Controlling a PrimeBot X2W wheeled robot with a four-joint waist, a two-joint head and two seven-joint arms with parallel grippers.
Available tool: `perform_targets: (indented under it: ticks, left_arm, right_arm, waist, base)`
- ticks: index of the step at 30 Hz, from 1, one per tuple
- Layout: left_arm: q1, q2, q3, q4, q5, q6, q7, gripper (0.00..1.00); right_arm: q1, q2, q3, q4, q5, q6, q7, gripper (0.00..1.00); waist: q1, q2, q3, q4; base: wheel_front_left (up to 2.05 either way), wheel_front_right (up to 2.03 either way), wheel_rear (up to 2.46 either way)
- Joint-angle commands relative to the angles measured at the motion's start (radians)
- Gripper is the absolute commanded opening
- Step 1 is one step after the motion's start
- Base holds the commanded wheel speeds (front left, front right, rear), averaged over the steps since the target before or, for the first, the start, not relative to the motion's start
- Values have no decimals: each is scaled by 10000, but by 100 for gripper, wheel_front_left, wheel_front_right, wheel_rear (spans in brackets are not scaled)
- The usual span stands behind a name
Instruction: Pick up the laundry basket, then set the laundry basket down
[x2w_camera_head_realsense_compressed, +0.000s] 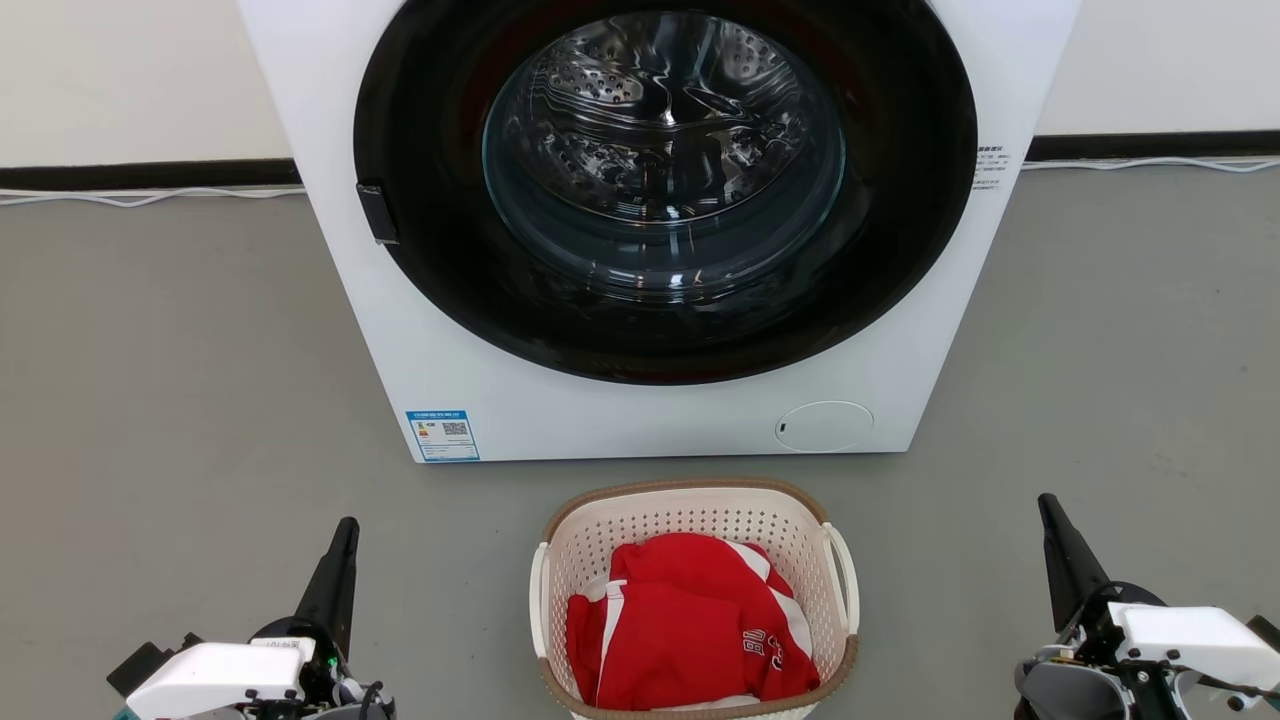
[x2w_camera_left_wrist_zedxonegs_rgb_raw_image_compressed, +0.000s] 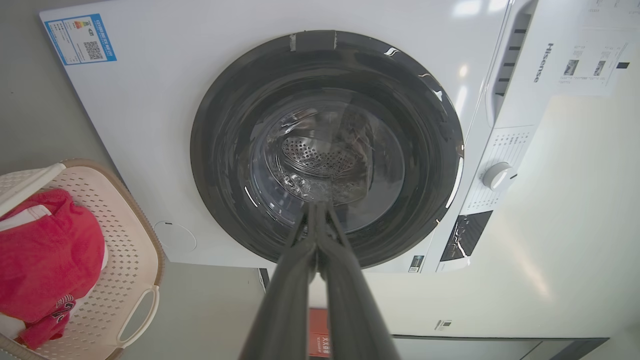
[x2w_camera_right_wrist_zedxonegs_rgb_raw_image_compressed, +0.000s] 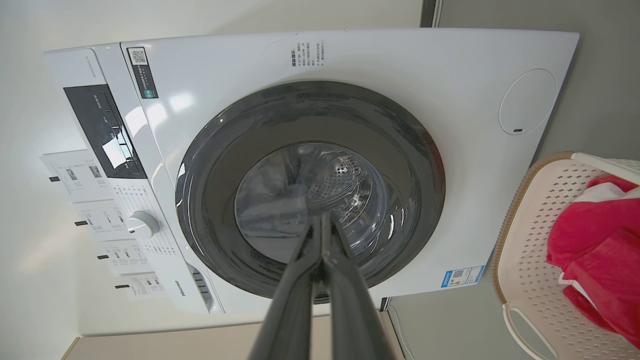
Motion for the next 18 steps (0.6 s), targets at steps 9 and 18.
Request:
perform_targets:
  ticks: [9,18]
  left_arm:
    - [-559,102,297,-294,-52,-73,18,0]
    - [-559,102,297,-294,-52,-73,18,0]
  right_arm:
    - [-405,-37,184,-284,68,71,76,0]
    - [-405,-37,184,-284,68,71,76,0]
  waist:
    - [0,0,0,0]
    - [0,0,0,0]
  base:
    - [0,0,0]
    - [0,0,0]
